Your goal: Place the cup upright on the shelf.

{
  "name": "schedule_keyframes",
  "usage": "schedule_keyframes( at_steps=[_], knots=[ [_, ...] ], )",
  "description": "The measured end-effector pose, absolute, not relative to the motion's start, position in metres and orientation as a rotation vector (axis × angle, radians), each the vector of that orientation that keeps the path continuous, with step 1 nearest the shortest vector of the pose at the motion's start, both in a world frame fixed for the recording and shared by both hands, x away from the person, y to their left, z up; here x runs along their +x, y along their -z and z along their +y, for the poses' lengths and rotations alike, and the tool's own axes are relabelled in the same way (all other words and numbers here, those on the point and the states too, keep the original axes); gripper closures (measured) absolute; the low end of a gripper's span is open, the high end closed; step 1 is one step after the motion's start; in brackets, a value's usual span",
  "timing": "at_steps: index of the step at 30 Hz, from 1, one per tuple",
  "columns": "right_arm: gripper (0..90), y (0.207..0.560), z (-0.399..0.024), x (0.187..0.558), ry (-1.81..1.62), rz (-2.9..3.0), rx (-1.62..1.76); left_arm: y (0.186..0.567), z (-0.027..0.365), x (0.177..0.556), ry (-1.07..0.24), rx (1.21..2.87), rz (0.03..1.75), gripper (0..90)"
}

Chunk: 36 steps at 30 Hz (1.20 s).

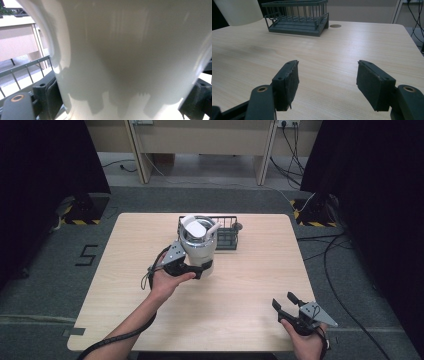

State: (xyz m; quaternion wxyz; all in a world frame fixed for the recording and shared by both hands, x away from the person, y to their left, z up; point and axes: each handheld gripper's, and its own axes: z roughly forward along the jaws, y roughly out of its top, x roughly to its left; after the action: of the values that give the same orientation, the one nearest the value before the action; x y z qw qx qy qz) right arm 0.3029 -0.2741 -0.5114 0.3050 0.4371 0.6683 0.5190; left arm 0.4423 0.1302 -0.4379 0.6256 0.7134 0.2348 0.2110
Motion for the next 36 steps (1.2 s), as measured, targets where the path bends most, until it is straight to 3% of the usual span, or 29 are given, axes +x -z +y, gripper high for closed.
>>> schedule_keyframes(
  at_steps=[36],
  knots=[
    [34.7,0.511,-0.276,0.302,-1.370,1.770,1.151,0.400,0.117,0.486,-0.534,1.635,0.548,10.9]
  ],
)
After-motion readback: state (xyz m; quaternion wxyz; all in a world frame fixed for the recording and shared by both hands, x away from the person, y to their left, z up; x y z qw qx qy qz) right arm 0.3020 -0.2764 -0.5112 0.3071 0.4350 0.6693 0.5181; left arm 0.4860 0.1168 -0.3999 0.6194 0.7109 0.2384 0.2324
